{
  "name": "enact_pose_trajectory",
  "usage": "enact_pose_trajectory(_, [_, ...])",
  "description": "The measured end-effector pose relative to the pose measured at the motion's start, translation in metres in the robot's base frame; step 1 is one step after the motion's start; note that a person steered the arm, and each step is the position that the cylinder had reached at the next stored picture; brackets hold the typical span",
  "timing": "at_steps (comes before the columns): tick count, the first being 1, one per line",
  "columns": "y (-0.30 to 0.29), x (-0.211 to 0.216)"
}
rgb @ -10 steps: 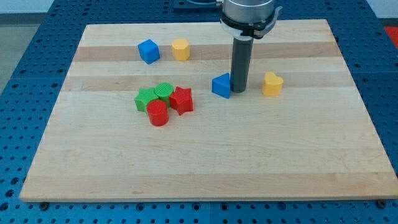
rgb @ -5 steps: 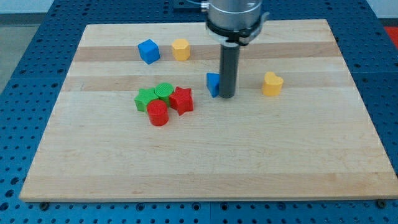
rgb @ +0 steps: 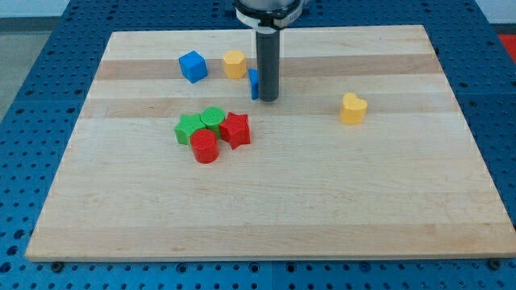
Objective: Slide the blue triangle to the bottom side of the yellow hexagon
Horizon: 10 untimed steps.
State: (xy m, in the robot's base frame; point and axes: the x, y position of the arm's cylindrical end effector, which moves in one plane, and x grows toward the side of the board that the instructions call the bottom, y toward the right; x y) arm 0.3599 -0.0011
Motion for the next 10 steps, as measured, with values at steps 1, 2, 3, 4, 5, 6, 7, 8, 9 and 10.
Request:
enact_pose_trajectory(1, [0.000, -0.017])
enact_pose_trajectory(2, [-0.006, -0.028])
enact_pose_trajectory(3, [-0.018, -0.037])
enact_pose_trajectory(4, [-0.028, -0.042])
enact_pose_trajectory(5, [-0.014, -0.042])
enact_pose_trajectory(6, [0.026, -0.037])
enact_pose_trajectory(7, [0.074, -0.028])
enact_pose_trajectory(8, [0.123, -0.024])
enact_pose_trajectory(9, [0.151, -0.002])
enact_pose_trajectory(10, [0.170, 0.018])
